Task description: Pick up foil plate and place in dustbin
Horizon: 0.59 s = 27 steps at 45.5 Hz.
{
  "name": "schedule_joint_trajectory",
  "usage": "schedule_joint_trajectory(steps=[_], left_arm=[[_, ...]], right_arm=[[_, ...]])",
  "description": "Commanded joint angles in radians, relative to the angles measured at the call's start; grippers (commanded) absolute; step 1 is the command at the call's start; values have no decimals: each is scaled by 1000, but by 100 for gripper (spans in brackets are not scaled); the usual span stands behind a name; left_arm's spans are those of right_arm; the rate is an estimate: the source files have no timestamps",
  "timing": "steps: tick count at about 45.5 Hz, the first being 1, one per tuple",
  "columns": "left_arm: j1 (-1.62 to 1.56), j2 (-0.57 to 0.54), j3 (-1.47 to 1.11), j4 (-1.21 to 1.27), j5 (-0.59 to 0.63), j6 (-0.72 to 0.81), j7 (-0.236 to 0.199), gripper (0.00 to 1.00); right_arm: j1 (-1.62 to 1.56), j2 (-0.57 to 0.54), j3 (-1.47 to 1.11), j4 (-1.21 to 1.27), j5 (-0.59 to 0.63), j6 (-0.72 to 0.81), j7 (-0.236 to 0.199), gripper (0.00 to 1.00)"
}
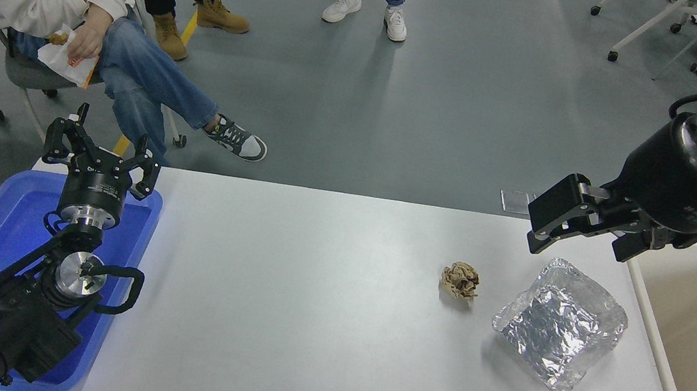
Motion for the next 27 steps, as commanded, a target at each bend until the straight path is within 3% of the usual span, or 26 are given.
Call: schedule_joint_trajectory(steps=[1, 27], left_arm=[[1, 0, 0, 0, 2, 0, -3, 99], [-1, 0, 0, 0, 0, 0, -2, 99]], right_arm=[[-28, 1, 0, -14, -10, 0, 0, 100], [-225, -38, 33, -125, -91, 0, 0, 100]])
